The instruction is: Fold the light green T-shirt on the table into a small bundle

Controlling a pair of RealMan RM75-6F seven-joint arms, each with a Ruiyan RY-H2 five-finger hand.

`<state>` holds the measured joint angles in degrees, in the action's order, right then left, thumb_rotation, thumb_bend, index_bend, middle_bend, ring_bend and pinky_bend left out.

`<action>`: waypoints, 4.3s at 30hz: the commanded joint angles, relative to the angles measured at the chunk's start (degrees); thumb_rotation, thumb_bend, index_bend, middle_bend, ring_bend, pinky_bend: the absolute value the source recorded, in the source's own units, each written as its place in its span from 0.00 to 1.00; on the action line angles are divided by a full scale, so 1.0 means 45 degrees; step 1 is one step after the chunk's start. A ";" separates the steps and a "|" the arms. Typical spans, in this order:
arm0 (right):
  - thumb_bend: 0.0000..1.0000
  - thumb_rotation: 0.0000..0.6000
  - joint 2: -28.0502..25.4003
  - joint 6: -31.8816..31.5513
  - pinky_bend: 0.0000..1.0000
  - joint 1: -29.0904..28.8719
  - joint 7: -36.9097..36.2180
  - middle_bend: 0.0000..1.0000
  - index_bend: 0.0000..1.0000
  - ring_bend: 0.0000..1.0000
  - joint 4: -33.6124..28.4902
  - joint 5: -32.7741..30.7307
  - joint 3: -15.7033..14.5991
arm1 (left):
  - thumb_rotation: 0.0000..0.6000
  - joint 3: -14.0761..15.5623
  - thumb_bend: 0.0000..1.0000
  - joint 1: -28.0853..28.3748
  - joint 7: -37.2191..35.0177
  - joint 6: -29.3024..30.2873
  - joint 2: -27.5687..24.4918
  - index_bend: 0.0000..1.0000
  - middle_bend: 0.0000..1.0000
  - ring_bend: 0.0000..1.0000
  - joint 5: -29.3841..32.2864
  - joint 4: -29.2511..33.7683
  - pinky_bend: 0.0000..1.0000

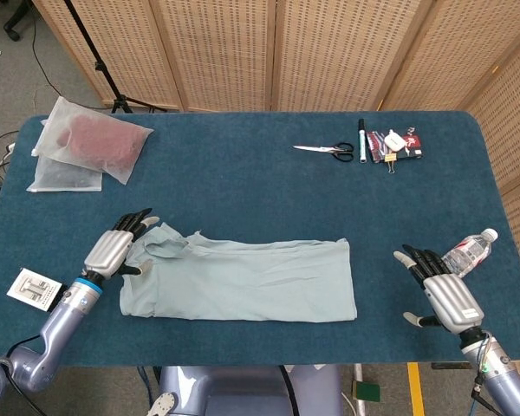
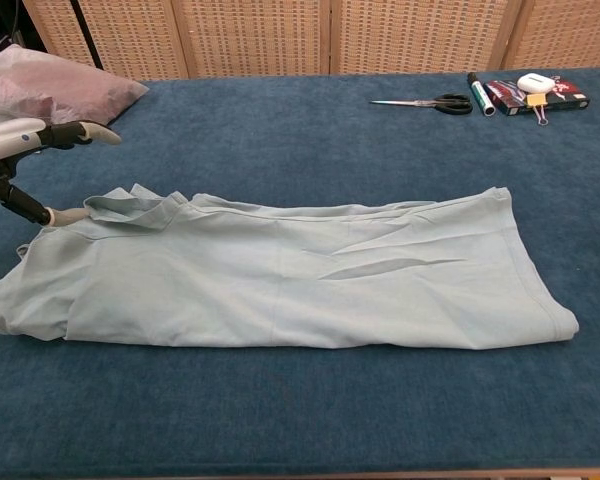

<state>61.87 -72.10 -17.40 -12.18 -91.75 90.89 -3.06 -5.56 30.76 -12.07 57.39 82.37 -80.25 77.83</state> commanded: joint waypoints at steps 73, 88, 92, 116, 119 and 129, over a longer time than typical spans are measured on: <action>0.00 1.00 -0.0351 -0.0107 0.03 0.0232 -0.0703 0.00 0.00 0.00 -0.0107 0.0386 0.0204 | 1.00 0.1605 0.34 -0.0189 -0.2995 0.3179 0.0471 0.00 0.00 0.00 -0.2945 -0.4963 0.00; 0.00 1.00 -0.0337 -0.0015 0.03 0.0235 -0.0603 0.00 0.00 0.00 -0.0175 0.0298 0.0237 | 1.00 0.3328 0.34 -0.0813 -0.5358 0.4623 0.1886 0.20 0.00 0.00 -0.4763 -0.9437 0.00; 0.00 1.00 -0.0298 0.0023 0.03 0.0221 -0.0648 0.00 0.00 0.00 -0.0193 0.0248 0.0267 | 1.00 0.3492 0.34 -0.0773 -0.5589 0.4681 0.2096 0.23 0.00 0.00 -0.4923 -0.9962 0.00; 0.00 1.00 -0.0286 0.0034 0.03 0.0246 -0.0733 0.00 0.00 0.00 -0.0184 0.0189 0.0322 | 1.00 0.3858 0.34 -0.0755 -0.5792 0.4575 0.3241 0.29 0.00 0.00 -0.5046 -1.1856 0.00; 0.00 1.00 -0.0285 0.0023 0.03 0.0255 -0.0718 0.00 0.00 0.00 -0.0193 0.0196 0.0321 | 1.00 0.3899 0.34 -0.0781 -0.5831 0.4567 0.3365 0.32 0.00 0.00 -0.5045 -1.2019 0.00; 0.00 1.00 -0.0295 0.0015 0.03 0.0269 -0.0735 0.00 0.00 0.00 -0.0203 0.0196 0.0329 | 1.00 0.3877 0.35 -0.0777 -0.5820 0.4457 0.3732 0.41 0.00 0.00 -0.4917 -1.2475 0.00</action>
<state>60.54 -72.04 -16.19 -15.49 -92.66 91.77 -1.58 11.91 27.25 -38.31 77.46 99.09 -102.43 21.77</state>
